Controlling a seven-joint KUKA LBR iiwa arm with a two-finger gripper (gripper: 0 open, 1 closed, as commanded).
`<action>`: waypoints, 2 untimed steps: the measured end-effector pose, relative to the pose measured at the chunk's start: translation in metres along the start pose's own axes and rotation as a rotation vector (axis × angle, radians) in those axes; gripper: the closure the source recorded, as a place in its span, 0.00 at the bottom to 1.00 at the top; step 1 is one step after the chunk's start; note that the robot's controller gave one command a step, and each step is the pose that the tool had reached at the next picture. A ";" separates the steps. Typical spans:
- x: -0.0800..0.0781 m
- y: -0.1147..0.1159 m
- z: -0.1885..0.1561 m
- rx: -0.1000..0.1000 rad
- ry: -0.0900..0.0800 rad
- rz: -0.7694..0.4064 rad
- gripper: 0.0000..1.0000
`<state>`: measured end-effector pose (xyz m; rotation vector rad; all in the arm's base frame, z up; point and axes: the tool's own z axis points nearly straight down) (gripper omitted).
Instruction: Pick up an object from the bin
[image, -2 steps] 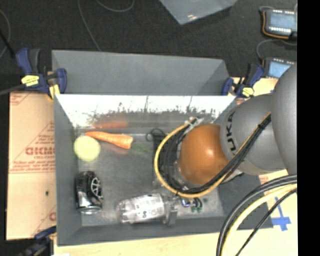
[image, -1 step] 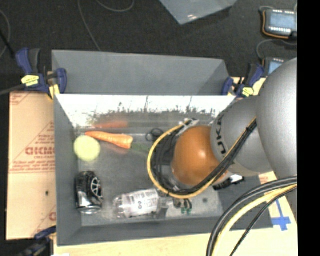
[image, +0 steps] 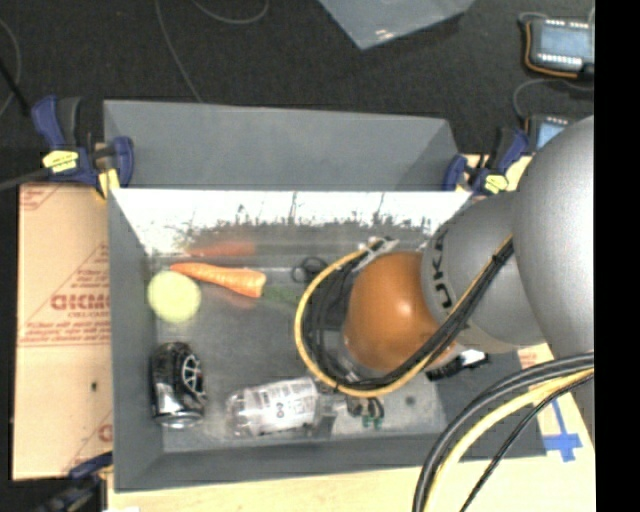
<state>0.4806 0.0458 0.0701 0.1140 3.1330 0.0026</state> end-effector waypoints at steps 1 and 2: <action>-0.002 0.005 -0.009 -0.001 -0.001 0.015 1.00; -0.009 0.006 -0.029 0.000 -0.001 -0.022 1.00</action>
Offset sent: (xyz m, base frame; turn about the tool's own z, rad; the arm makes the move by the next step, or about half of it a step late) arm 0.0108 0.0065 0.0340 -0.0293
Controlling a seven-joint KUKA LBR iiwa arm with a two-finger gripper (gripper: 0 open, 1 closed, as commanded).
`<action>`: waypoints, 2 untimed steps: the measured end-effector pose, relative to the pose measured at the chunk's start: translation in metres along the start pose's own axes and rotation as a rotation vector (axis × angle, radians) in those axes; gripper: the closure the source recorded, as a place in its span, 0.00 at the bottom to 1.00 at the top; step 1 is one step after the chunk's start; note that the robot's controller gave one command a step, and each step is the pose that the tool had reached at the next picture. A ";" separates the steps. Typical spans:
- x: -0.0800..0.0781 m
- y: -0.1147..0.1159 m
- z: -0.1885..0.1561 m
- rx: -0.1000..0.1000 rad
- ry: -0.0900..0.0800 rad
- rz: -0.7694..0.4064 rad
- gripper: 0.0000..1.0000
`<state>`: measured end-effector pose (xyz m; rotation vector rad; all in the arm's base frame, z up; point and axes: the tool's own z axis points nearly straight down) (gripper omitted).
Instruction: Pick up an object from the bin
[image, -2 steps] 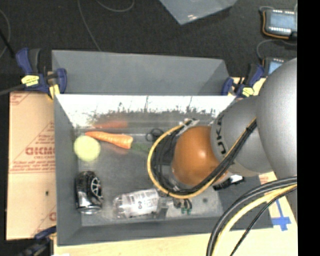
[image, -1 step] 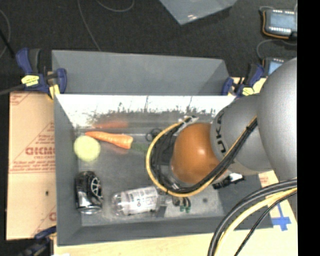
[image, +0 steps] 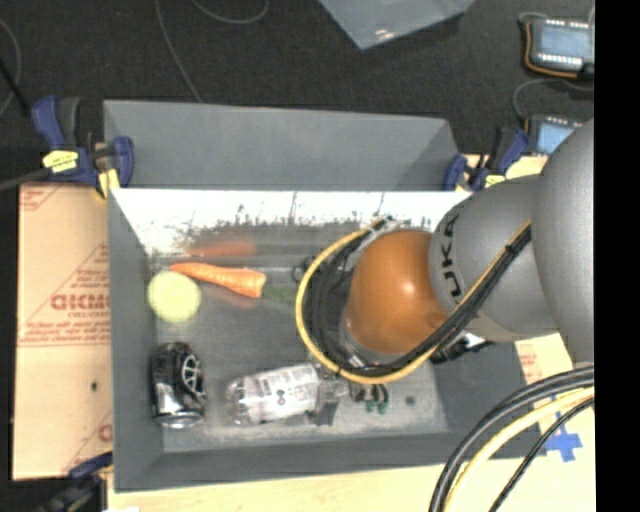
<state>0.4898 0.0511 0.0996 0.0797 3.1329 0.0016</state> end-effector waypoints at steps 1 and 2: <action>0.000 0.002 -0.024 -0.001 0.000 0.026 1.00; 0.000 0.004 -0.069 0.000 0.007 0.034 1.00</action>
Offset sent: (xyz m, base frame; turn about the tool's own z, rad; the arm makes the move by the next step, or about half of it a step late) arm 0.0034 0.0072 0.1646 -0.0032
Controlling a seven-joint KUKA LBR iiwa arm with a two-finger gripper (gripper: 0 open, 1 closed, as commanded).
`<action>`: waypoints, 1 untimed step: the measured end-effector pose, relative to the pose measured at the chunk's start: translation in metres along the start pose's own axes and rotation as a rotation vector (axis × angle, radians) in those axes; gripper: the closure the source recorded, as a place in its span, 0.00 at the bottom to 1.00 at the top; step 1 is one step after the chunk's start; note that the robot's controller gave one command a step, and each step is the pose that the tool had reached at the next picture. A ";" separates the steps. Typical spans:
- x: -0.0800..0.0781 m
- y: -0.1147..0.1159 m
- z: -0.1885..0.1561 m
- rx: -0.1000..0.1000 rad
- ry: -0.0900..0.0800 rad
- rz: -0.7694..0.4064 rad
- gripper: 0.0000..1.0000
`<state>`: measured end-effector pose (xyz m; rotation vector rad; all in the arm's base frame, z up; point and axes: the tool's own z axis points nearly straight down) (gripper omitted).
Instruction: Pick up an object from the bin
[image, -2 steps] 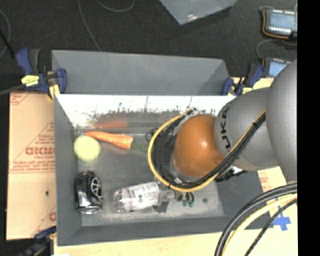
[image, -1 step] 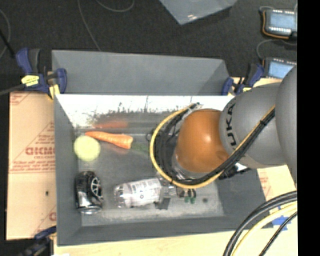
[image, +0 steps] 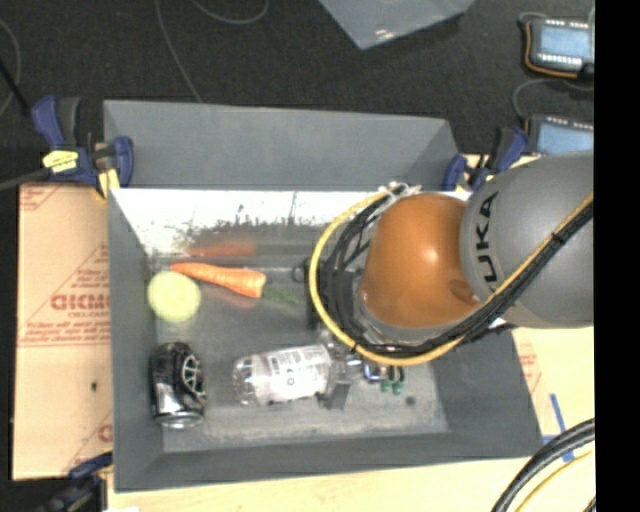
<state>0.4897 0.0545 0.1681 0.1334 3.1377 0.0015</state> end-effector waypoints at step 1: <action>-0.008 -0.003 -0.062 -0.001 -0.005 0.008 1.00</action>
Offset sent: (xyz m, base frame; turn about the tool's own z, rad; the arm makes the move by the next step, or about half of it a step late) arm 0.0048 0.0120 0.1444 0.0391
